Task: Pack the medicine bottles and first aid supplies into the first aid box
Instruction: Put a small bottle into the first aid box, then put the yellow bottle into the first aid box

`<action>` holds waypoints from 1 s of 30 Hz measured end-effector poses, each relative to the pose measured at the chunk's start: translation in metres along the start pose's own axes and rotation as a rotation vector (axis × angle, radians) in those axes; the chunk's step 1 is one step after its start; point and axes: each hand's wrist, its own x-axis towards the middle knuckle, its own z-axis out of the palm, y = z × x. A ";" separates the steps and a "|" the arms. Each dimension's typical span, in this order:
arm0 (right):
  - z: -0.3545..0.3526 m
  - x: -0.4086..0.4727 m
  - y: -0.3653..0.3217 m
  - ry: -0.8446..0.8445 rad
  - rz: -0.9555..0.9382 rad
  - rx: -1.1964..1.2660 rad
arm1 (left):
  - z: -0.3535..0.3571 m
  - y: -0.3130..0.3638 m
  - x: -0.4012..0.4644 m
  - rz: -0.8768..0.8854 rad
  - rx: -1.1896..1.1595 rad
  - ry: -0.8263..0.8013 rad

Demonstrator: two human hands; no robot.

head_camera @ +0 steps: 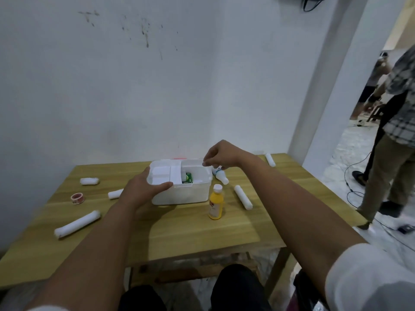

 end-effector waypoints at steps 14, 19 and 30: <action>0.017 -0.072 0.043 -0.177 0.060 0.036 | 0.003 0.005 -0.004 0.004 0.023 0.011; 0.023 -0.069 0.050 -0.052 0.003 0.093 | 0.003 -0.001 -0.001 -0.032 0.015 -0.003; 0.037 -0.061 0.025 -0.182 0.004 -0.002 | 0.004 -0.004 -0.002 0.002 -0.039 0.025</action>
